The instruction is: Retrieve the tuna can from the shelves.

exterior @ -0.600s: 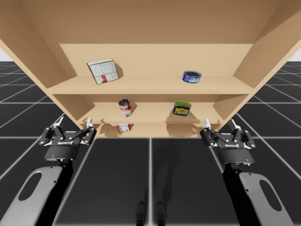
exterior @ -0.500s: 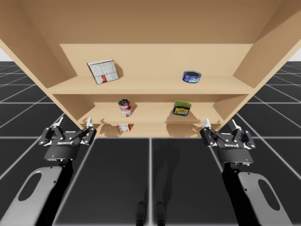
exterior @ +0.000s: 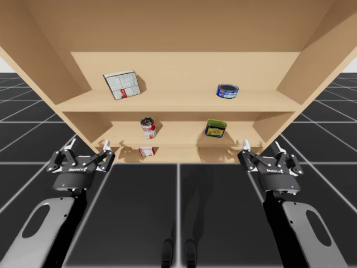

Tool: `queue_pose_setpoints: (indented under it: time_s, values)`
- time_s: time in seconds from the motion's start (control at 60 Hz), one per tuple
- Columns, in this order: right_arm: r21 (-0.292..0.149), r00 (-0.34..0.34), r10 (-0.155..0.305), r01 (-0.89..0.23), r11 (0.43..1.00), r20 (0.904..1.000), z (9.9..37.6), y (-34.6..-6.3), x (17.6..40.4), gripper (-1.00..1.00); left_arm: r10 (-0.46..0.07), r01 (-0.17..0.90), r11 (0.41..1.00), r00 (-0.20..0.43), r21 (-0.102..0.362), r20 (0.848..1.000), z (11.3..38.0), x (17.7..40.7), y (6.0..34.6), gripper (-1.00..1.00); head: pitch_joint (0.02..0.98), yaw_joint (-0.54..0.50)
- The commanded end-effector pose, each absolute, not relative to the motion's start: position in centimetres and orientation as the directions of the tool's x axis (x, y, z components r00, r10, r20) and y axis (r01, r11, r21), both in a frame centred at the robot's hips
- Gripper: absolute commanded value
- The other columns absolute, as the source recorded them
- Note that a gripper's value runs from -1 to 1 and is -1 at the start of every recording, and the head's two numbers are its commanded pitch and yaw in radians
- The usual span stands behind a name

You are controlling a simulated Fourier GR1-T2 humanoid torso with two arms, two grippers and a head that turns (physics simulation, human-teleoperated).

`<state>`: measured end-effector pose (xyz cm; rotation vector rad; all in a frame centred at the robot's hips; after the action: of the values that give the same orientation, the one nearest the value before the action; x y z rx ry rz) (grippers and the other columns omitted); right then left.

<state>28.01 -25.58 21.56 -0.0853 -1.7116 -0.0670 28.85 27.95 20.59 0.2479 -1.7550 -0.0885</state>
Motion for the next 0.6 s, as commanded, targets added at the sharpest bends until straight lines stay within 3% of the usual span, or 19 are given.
queue_pose_setpoints:
  time_s: [0.017, 0.117, 0.2, 0.217, 0.283, 0.333, 0.5, 0.567, 0.6]
  values:
    - [-0.002, -0.14, 0.016, 0.098, 0.995, 0.99, 21.6, -25.6, 28.1, -1.0, -0.218, -0.114, 0.973, -0.176, 0.2, 0.96, 20.5, 28.9, 27.8, -1.0, 0.279, -0.25]
    - [0.003, -0.152, 0.012, 0.095, 0.995, 0.9883, 22.0, -25.5, 27.8, -1.0, -0.219, -0.114, 0.973, -0.176, 0.201, 0.96, 20.5, 28.9, 27.8, -1.0, 0.291, -0.26]
    - [-0.033, -0.167, 0.051, 0.106, 0.994, 0.9847, 22.3, -25.3, 27.7, -1.0, -0.219, -0.115, 0.973, -0.174, 0.201, 0.96, 20.5, 28.9, 27.8, -1.0, 0.29, -0.25]
    - [-0.021, -0.165, 0.037, 0.098, 0.995, 0.9856, 22.5, -25.3, 27.6, -1.0, -0.219, -0.116, 0.973, -0.173, 0.201, 0.96, 20.5, 28.9, 27.8, -1.0, 0.291, -0.25]
    - [-0.034, -0.169, 0.052, 0.111, 0.993, 0.9842, 22.9, -25.2, 27.4, -1.0, -0.219, -0.117, 0.973, -0.172, 0.201, 0.96, 20.5, 28.9, 27.8, -1.0, 0.294, -0.24]
    - [-0.01, -0.181, 0.029, 0.104, 0.995, 0.983, 23.9, -25.3, 26.9, -1.0, -0.219, -0.12, 0.972, -0.17, 0.201, 0.961, 20.5, 28.9, 27.8, -1.0, 0.296, -0.24]
    - [-0.026, -0.253, 0.043, 0.071, 0.997, 0.9664, 28.5, -24.5, 23.8, -1.0, -0.215, -0.122, 0.973, -0.163, 0.197, 0.963, 20.6, 28.9, 27.9, -1.0, 0.295, -0.25]
    - [-0.078, -0.275, 0.091, 0.061, 0.995, 0.9572, 30.6, -24.0, 22.8, -1.0, -0.214, -0.12, 0.973, -0.163, 0.196, 0.963, 20.6, 28.9, 27.9, -1.0, 0.294, -0.25]
    - [-0.077, -0.277, 0.089, 0.053, 0.996, 0.9568, 31.0, -23.9, 22.7, -1.0, -0.214, -0.119, 0.973, -0.163, 0.196, 0.963, 20.6, 28.9, 27.9, -1.0, 0.294, -0.25]
